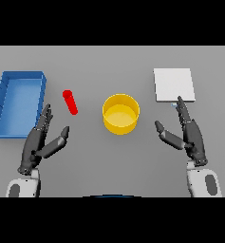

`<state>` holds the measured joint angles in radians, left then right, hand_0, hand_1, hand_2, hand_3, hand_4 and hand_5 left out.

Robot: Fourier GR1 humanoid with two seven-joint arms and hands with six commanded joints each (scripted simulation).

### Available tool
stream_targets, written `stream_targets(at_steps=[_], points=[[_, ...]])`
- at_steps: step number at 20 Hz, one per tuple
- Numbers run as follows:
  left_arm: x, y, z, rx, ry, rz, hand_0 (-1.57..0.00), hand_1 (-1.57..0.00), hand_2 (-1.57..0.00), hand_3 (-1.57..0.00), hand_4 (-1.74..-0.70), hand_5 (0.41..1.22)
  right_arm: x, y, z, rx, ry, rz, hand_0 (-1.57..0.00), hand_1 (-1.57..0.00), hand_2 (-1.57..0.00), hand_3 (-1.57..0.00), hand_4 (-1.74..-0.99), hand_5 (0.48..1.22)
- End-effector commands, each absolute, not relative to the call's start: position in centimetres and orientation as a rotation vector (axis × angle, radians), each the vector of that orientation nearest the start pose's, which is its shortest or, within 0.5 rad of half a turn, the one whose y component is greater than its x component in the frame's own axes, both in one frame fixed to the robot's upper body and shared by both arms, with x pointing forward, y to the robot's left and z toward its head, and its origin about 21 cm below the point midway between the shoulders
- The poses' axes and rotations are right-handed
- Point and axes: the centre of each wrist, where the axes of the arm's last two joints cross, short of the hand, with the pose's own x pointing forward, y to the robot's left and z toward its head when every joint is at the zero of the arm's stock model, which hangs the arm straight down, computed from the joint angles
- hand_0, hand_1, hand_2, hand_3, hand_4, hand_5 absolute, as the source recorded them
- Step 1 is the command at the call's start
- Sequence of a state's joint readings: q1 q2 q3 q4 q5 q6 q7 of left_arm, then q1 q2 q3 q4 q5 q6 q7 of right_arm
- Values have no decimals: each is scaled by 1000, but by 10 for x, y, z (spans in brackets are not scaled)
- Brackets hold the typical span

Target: Pick up the red beaker and tilt it to pour out 1 green nut into yellow bowl. Pick up the yellow bowl and place it on the metallic measuring scale.

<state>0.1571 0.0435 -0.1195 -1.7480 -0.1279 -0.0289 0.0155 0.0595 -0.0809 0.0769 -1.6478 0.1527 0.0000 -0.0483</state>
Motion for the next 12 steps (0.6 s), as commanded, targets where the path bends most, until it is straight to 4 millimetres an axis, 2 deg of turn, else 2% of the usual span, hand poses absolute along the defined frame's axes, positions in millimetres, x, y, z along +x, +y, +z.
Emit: stream_targets(at_steps=[1, 2, 5, 12], points=[[211, 226, 12, 62, -1586, -200, 1, 1, 1, 1, -1179, 657, 236, -232, 9, -110, -1635, 217, 1, 1, 1, 1, -1225, 590], [211, 223, 15, 64, -1589, -206, 1, 1, 1, 1, -1173, 653, 237, -235, 7, -97, -1632, 211, 1, 1, 1, 1, -1244, 597], [216, 218, 8, 58, -1549, -207, 1, 1, 1, 1, -1183, 658, 235, -233, 10, -75, -1666, 219, 1, 1, 1, 1, -1284, 618], [261, 214, -3, 97, -1535, -209, 1, 1, 1, 1, -1211, 659, 235, -239, 11, -65, -1671, 221, 1, 1, 1, 1, -1292, 617]])
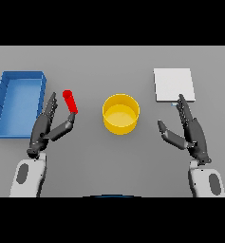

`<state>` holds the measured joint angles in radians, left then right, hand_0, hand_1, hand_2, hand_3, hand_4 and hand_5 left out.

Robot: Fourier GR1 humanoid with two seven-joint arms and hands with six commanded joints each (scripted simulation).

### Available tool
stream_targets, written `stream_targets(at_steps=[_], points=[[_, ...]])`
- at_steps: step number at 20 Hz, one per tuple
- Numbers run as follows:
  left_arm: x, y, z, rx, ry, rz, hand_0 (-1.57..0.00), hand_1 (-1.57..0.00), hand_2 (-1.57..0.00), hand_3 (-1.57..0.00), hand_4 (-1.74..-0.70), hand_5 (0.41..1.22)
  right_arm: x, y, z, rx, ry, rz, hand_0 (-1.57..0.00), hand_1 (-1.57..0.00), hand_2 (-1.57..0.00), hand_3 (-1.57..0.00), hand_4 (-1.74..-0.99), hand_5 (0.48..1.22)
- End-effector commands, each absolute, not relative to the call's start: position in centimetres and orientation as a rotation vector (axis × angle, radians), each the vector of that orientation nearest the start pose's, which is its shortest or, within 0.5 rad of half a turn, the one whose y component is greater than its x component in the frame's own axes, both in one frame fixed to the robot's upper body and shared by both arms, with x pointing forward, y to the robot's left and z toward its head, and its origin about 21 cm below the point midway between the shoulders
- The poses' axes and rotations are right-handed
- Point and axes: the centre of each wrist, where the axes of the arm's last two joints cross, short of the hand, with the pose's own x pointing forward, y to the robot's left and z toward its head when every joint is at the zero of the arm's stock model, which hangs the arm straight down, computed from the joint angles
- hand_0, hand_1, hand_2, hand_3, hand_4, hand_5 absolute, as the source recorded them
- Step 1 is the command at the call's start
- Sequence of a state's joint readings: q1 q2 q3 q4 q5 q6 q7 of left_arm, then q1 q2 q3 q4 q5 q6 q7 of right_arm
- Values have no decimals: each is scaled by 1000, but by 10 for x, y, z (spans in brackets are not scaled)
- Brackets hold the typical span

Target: Pick up the red beaker and tilt it to pour out 1 green nut into yellow bowl. Pick up the yellow bowl and place it on the metallic measuring scale.

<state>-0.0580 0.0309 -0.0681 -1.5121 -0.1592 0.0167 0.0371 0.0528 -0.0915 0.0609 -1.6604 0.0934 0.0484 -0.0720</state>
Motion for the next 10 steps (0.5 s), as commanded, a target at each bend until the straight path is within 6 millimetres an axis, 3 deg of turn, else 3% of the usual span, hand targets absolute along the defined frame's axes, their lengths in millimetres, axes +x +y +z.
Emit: stream_targets(at_steps=[1, 4, 10], points=[[269, 215, -4, 104, -1533, -208, 1, 1, 1, 1, -1211, 654, 235, -241, 11, -65, -1662, 216, 1, 1, 1, 1, -1292, 615], [291, 209, -9, 105, -1533, -208, 1, 1, 1, 1, -1219, 644, 235, -240, 6, -73, -1652, 223, 1, 1, 1, 1, -1295, 622], [320, 200, -16, 133, -1533, -235, 1, 1, 1, 1, -1221, 635, 239, -242, 14, -103, -1664, 226, 1, 1, 1, 1, -1299, 634]])
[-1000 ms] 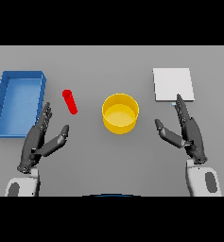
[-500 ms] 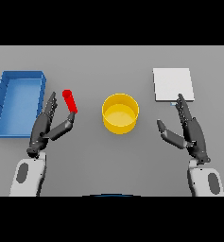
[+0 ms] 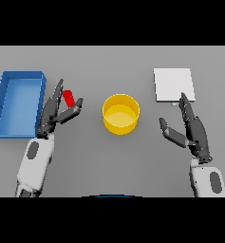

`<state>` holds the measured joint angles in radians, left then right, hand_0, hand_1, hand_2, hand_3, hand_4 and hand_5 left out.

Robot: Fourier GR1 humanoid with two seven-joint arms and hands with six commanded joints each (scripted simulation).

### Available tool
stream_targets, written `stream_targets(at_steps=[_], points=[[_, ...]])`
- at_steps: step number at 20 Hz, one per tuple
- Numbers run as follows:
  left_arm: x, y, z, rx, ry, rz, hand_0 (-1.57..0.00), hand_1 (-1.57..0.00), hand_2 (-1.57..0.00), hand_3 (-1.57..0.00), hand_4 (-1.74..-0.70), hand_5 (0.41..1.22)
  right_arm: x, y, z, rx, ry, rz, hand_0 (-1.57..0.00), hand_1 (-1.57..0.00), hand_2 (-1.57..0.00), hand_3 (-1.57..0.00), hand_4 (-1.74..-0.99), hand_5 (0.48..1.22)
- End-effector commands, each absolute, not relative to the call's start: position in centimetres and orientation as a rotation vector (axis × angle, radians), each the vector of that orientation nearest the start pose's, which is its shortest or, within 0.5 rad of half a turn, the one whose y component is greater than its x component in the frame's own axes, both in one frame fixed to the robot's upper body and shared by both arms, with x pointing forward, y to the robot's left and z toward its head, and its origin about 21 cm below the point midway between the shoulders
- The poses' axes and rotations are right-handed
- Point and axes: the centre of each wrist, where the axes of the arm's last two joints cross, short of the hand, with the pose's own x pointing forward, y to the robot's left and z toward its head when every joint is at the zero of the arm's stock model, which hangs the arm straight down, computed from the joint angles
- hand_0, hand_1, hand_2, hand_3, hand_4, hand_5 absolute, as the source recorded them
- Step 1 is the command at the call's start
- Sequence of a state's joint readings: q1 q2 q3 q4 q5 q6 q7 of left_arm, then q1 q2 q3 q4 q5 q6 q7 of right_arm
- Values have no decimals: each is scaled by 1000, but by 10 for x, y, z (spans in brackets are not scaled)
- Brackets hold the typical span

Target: Pick up the red beaker and tilt it to pour out 1 green nut into yellow bowl. Pick up the yellow bowl and place it on the metallic measuring scale.

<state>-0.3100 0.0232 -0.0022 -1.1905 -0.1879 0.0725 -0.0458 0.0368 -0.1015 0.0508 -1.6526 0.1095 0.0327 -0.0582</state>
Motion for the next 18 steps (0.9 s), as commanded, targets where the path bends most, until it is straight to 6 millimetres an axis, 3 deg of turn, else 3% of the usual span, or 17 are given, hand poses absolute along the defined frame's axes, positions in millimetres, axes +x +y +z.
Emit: stream_targets(at_steps=[1, 9, 11, 12, 14, 16, 18], points=[[324, 195, -15, 134, -1543, -245, 1, 1, 1, 1, -1225, 639, 241, -241, 14, -105, -1651, 230, 1, 1, 1, 1, -1303, 637], [342, 188, -30, 112, -1562, -209, 1, -6, -50, -30, -1347, 726, 241, -244, 12, -112, -1654, 212, 1, 1, 1, 1, -1301, 647], [347, 179, -30, 108, -1558, -181, -338, -306, -322, -239, -1385, 765, 241, -244, 12, -115, -1644, 217, 1, 1, 1, 1, -1294, 645], [350, 180, -28, 106, -1570, -150, -585, -556, -551, -416, -1416, 786, 237, -244, 11, -111, -1647, 213, 1, 1, 1, 1, -1292, 645], [351, 179, -32, 90, -1578, -123, -940, -921, -918, -832, -1425, 943, 238, -246, 11, -109, -1631, 210, 1, 1, 1, 1, -1290, 646], [352, 175, -32, 102, -1581, -132, -1167, -1155, -1153, -1081, -1529, 1043, 238, -245, 11, -112, -1630, 217, 1, 1, 1, 1, -1291, 649], [352, 175, -31, 103, -1614, -140, -1312, -1305, -1304, -1151, -1596, 1107, 240, -242, 11, -114, -1631, 217, 1, 1, 1, 1, -1290, 651]])
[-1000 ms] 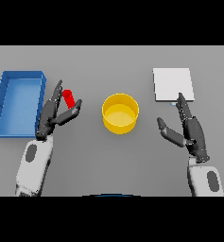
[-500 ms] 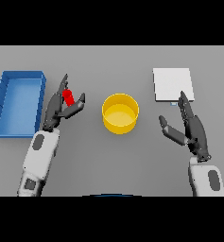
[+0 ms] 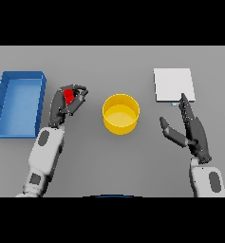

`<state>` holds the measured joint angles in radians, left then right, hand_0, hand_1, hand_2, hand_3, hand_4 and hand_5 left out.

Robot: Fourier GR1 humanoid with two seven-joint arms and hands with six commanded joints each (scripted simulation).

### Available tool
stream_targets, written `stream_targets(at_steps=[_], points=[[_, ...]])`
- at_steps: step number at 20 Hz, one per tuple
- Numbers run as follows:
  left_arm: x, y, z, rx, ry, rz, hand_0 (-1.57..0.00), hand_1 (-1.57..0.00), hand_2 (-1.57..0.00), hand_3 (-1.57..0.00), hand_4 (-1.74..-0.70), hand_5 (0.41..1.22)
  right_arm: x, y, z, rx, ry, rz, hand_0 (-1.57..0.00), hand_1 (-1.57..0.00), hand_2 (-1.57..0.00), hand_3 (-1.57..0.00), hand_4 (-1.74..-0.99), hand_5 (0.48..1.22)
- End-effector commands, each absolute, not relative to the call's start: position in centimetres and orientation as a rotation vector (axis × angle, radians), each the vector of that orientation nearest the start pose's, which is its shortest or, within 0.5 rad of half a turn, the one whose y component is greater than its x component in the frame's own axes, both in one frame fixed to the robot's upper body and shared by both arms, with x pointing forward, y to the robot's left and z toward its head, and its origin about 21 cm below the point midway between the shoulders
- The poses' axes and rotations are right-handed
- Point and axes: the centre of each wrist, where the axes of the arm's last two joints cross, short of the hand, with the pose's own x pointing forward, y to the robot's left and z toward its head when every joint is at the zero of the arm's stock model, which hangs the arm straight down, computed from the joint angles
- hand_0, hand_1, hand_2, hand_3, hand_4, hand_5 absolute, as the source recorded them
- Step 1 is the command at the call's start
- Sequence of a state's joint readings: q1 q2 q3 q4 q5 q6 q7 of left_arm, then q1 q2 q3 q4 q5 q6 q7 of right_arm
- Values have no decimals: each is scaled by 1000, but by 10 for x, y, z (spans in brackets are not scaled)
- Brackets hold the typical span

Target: Pick up the red beaker and tilt it to pour out 1 green nut into yellow bowl. Pick up the yellow bowl and place it on the metallic measuring scale.

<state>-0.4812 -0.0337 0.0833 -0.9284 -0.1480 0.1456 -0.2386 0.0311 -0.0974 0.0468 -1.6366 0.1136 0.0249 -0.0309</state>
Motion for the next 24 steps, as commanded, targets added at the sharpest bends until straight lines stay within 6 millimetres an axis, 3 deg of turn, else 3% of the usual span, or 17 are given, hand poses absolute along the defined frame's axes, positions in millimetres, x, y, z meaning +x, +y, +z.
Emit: stream_targets(at_steps=[1, 6, 10, 14, 17, 20, 22, 24], points=[[351, 175, -32, 91, -1608, -142, -1364, -1358, -1357, -1176, -1621, 1130, 239, -247, 10, -118, -1635, 213, 1, 1, 1, 1, -1290, 649], [351, 173, -26, 116, -1632, -207, -1503, -1501, -1501, -1442, -1519, 1191, 238, -240, 8, -111, -1645, 220, 1, 1, 1, 1, -1289, 650], [355, 169, -7, 108, -1665, -193, -1543, -1542, -1542, -1518, -1502, 1209, 237, -240, 9, -103, -1656, 218, 1, 1, 1, 1, -1294, 659], [355, 171, 21, 159, -1720, -292, -1560, -1559, -1559, -1549, -1496, 1216, 238, -239, 10, -119, -1657, 234, 1, 1, 1, 1, -1289, 664], [356, 166, 38, 226, -1710, -410, -1565, -1565, -1565, -1560, -1616, 1174, 238, -238, 7, -112, -1655, 240, 1, 1, 1, 1, -1277, 664], [362, 165, 48, 263, -1696, -477, -1565, -1565, -1565, -1560, -1616, 1158, 239, -242, 9, -109, -1655, 234, 1, 1, 1, 1, -1277, 675], [367, 166, 54, 275, -1695, -510, -1565, -1565, -1565, -1560, -1616, 1140, 237, -234, 7, -103, -1657, 239, 1, 1, 1, 1, -1277, 679], [371, 161, 62, 323, -1691, -606, -1567, -1567, -1567, -1564, -1661, 1126, 238, -236, 9, -106, -1650, 234, 1, 1, 1, 1, -1273, 686]])
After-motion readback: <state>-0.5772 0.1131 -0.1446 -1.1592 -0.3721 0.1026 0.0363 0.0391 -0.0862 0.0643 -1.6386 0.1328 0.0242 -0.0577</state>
